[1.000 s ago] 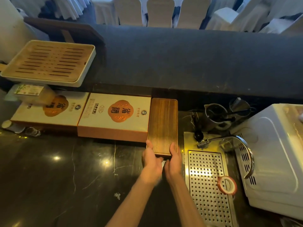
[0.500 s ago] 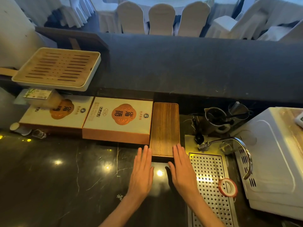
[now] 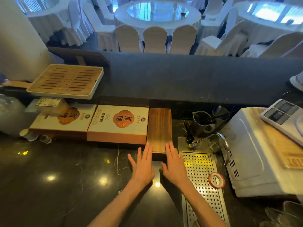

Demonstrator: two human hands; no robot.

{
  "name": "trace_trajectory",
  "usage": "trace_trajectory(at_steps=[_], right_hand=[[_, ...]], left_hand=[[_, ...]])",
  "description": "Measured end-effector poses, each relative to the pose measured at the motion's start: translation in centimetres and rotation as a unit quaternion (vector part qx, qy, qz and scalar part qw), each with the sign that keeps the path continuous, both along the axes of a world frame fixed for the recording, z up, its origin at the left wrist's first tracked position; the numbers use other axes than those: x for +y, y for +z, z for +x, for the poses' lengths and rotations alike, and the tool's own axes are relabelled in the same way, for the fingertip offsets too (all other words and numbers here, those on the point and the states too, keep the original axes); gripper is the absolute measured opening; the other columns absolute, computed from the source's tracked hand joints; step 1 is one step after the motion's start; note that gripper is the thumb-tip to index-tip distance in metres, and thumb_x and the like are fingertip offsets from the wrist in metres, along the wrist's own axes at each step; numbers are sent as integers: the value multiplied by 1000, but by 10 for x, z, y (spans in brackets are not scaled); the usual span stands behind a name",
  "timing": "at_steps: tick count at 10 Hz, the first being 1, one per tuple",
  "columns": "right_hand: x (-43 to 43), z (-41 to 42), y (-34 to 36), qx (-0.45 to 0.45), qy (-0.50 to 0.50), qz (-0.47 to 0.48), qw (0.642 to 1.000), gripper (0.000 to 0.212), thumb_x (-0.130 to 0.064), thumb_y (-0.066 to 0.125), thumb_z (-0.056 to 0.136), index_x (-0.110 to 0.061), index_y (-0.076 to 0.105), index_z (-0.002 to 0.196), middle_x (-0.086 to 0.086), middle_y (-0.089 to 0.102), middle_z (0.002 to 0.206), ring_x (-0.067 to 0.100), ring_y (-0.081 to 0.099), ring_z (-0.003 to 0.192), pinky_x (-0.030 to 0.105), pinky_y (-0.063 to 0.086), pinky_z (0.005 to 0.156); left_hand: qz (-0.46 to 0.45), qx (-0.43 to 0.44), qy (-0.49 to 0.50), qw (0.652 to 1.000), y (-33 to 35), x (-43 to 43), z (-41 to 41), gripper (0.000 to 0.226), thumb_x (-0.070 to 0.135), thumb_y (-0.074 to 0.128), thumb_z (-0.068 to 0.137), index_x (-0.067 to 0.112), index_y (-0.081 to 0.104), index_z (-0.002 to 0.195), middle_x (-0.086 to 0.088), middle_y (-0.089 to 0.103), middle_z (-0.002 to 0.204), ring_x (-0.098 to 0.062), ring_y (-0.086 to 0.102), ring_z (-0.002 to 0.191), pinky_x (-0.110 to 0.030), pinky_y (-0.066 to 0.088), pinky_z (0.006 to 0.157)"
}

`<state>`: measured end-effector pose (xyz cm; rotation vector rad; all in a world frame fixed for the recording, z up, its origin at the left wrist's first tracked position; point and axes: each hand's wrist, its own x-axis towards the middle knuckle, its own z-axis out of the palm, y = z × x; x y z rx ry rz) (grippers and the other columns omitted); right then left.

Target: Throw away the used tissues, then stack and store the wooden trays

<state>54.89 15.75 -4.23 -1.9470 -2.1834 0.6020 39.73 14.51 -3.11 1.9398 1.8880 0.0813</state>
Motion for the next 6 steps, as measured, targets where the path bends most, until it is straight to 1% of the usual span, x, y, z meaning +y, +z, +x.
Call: trace_trajectory(at_steps=[1, 2, 3, 4, 5, 6], right_hand=[[-3, 2, 10, 14, -15, 9, 1000, 84, -37, 56, 91, -21, 6, 156, 1, 8, 165, 22, 20, 149, 32, 19, 117], [-17, 5, 18, 66, -53, 19, 996, 82, -33, 59, 91, -24, 8, 155, -2, 16, 163, 17, 30, 145, 23, 20, 108], [-26, 8, 19, 104, -39, -23, 994, 87, -33, 62, 90, -29, 5, 155, -1, 36, 154, 17, 39, 140, 29, 32, 110], [-24, 13, 29, 21, -35, -28, 999, 76, -39, 54, 95, -27, 10, 155, 3, 31, 157, 21, 32, 144, 38, 34, 114], [-28, 15, 42, 23, -38, 25, 999, 55, -40, 50, 96, -25, 34, 147, 1, 53, 139, 16, 53, 126, 32, 48, 101], [-35, 15, 64, 57, -32, 77, 995, 27, -39, 45, 99, -25, 60, 118, -5, 66, 105, 9, 65, 96, 22, 54, 80]], left_hand=[[-8, -23, 16, 1000, 20, -2, 0, 85, 12, 51, 88, 26, -4, 152, 4, -12, 163, -30, -12, 149, -69, -4, 114], [2, -63, 37, 997, 29, -12, -3, 85, 7, 51, 87, 29, 1, 152, 3, -8, 163, -28, -10, 149, -66, 4, 117], [-67, -70, 33, 995, 31, -18, -8, 87, 5, 51, 88, 31, -1, 152, 2, -9, 163, -33, -10, 149, -66, 0, 116], [-76, -76, 33, 994, 41, -18, -13, 83, 8, 52, 90, 31, 2, 152, -5, 5, 163, -33, 7, 149, -61, 15, 118], [31, -85, 41, 995, 44, -24, -22, 49, 20, 48, 95, 20, 31, 142, -7, 51, 137, -18, 57, 116, -41, 52, 96], [112, -76, 47, 990, 60, -31, -33, 16, 31, 43, 98, 22, 55, 103, 2, 62, 96, -8, 61, 81, -30, 55, 75]])
